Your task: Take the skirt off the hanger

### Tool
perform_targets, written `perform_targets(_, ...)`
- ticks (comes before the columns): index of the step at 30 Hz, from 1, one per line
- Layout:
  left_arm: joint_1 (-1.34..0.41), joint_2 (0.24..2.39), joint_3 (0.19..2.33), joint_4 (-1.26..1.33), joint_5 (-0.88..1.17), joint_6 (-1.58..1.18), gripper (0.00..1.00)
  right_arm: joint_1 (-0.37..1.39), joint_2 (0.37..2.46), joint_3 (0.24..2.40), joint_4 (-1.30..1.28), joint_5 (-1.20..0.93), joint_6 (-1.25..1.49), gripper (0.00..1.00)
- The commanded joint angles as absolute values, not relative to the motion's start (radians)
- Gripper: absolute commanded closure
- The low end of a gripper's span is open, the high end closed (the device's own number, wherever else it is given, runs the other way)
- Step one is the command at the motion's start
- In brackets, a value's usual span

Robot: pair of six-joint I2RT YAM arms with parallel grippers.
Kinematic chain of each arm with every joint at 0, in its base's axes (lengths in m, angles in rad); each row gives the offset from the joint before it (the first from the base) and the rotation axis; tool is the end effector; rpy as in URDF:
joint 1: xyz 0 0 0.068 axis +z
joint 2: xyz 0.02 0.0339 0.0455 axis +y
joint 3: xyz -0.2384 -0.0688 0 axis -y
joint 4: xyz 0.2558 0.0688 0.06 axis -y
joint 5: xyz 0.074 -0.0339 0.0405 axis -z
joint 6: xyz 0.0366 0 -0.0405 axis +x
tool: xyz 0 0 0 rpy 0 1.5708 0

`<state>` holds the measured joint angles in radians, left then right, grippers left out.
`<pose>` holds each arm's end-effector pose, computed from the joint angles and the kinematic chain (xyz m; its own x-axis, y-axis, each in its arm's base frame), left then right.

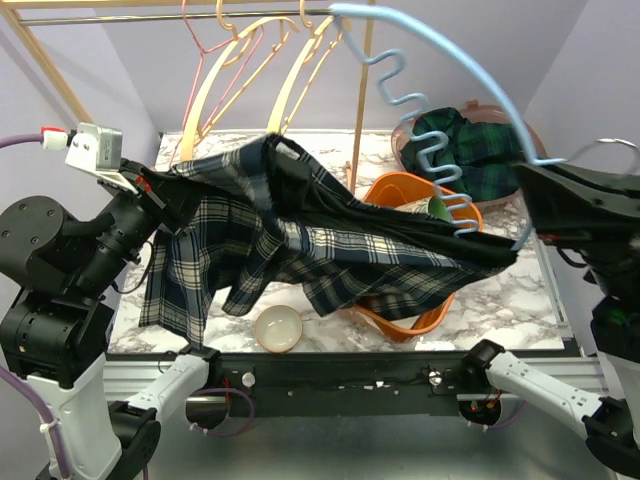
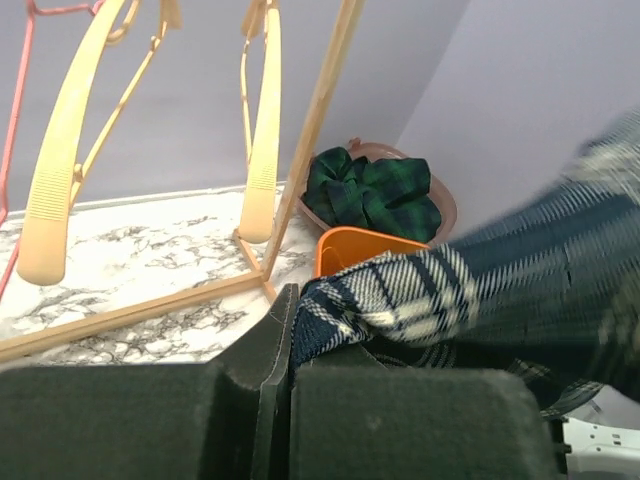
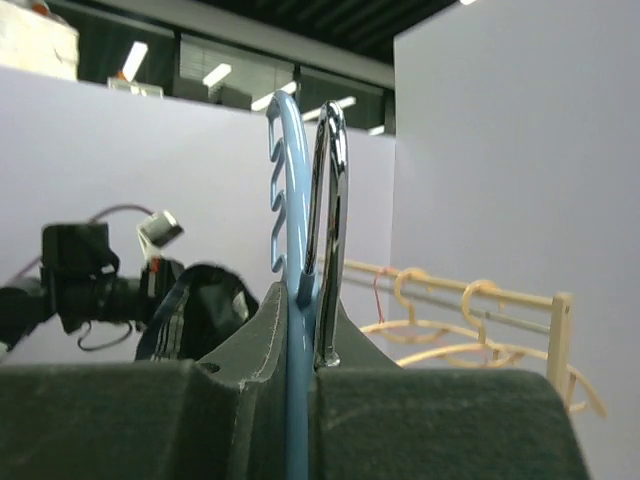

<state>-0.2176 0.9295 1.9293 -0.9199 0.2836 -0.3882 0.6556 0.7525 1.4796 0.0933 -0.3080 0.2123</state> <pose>0.0700 -0.0260 0.5609 -0.1094 -0.3480 -0.9311 0.4734 0.8054 -0.3566 0.0499 0.0524 0.5709 0.4098 0.5685 -0.7133 -0.8503 0.5213 -0.0731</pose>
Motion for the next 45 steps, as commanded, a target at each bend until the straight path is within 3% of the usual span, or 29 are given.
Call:
perform_targets(1,-0.181,0.896,1.887,-0.727,0.079,-0.385,1.0,0.644,0.673,1.491,0.178,-0.278,0.189,0.99)
perform_targets(6,-0.181,0.853,1.738,-0.354,0.445,-0.553,1.0,0.644,0.754,1.531,0.227,-0.328,0.227,0.99)
perform_targets(12,-0.181,0.925,1.681,-0.083,0.649,-0.739,1.0,0.644,0.854,1.601,0.284,-0.457,0.256,0.99)
perform_targets(22,-0.181,0.936,1.657,-0.255,0.706,-0.522,1.0,0.646,0.971,1.64,0.373,-0.677,0.377,0.99)
perform_targets(37,-0.181,0.856,1.655,-0.311,0.882,-0.347,1.0,0.644,1.025,1.79,-0.285,-0.332,0.062,0.99)
perform_targets(42,-0.181,0.842,1.686,-0.404,0.861,-0.269,1.0,0.644,1.164,1.994,-0.581,-0.402,-0.058,0.99)
perform_targets(45,-0.181,0.821,1.684,-0.459,0.851,-0.215,1.0,0.644,1.164,1.994,-0.632,-0.373,-0.089,0.99)
